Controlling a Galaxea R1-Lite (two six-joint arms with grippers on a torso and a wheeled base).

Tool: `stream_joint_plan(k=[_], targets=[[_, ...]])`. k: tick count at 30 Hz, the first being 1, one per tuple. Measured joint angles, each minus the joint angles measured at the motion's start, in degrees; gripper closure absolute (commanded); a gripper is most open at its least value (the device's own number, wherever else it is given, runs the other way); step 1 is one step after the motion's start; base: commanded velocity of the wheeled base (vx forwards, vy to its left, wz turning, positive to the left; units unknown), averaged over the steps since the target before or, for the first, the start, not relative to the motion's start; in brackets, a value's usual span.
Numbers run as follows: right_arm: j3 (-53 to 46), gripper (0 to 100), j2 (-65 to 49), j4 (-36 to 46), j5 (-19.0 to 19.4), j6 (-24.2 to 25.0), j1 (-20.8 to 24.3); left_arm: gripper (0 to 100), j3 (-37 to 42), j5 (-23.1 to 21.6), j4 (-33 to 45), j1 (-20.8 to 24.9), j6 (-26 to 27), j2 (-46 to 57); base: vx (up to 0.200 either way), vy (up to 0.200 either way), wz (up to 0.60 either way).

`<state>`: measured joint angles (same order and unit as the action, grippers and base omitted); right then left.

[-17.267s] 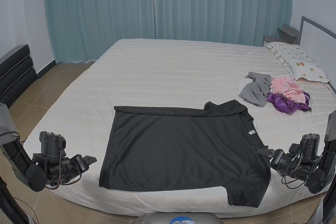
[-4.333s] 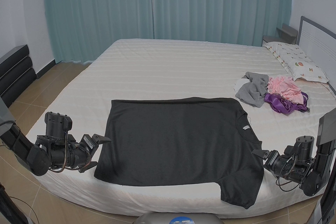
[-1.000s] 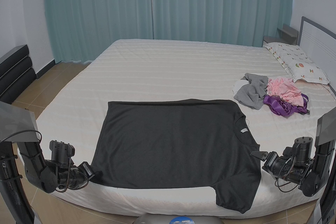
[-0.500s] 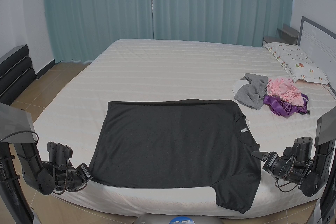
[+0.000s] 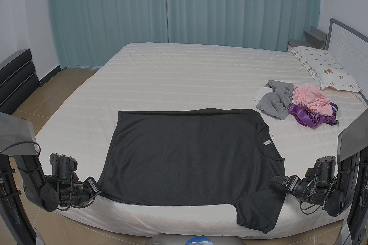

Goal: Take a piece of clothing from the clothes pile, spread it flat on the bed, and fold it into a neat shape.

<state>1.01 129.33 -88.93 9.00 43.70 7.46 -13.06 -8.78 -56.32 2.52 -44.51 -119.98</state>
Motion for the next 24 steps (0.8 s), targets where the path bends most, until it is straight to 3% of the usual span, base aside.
stream_joint_plan(k=[10,11,24], targets=[[1.05,0,2.47,-0.05,-0.07,-0.90,-0.22,100,0.05,-0.02,0.00,-0.11,-0.10,0.00,0.000,0.000,0.00],[1.71,100,2.69,-0.07,-0.05,-0.88,-0.39,100,0.05,-0.02,0.00,-0.11,-0.11,0.05,0.000,0.000,0.00],[8.24,100,3.78,-0.05,0.02,-0.76,-3.06,100,-0.11,0.05,0.00,-0.21,-0.13,0.24,0.000,0.000,0.00]])
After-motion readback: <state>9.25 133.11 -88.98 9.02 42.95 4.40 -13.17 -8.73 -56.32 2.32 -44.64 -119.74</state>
